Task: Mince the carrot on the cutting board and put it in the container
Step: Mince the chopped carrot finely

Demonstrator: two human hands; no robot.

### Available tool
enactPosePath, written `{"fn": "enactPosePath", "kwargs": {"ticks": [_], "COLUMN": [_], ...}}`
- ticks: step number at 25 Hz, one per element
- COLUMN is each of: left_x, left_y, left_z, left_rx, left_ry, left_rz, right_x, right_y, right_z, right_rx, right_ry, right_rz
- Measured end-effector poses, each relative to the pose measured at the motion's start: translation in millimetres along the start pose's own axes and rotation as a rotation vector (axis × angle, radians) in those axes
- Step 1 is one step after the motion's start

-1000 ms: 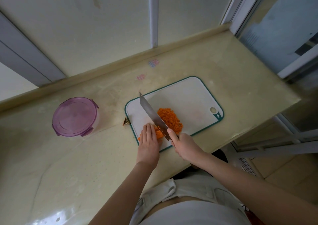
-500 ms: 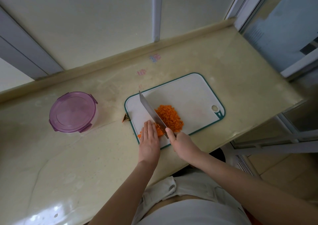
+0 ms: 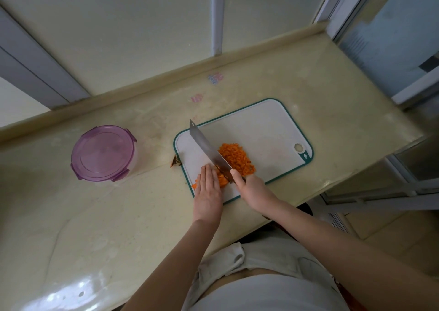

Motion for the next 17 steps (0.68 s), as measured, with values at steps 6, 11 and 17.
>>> {"fn": "enactPosePath", "kwargs": {"ticks": [6,11,17], "left_x": [1.4,-7.7,-20.3], "left_y": [3.2,16.0,24.5], "left_z": [-3.9,-4.1,-6.6], "left_rx": [-0.088,0.061,0.214], "left_ry": [-0.046,-0.050,-0.004], "left_rz": [-0.030,0.060,0.366], "right_x": [3.1,0.1,-5.1], "right_y": [9.5,13.1,13.1], "right_z": [-5.1,6.0,19.4], "right_rx": [0.037,0.025,-0.019], "right_ry": [-0.047,-0.086,-0.101], "right_rz": [-0.049,-0.135,-0.142]}}
Point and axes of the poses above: each hand's wrist, its own z-axis away from the middle knuckle, its own y-axis out of the back of the hand, x = y × z, the point moved 7 cm from there along -z, towards the middle knuckle
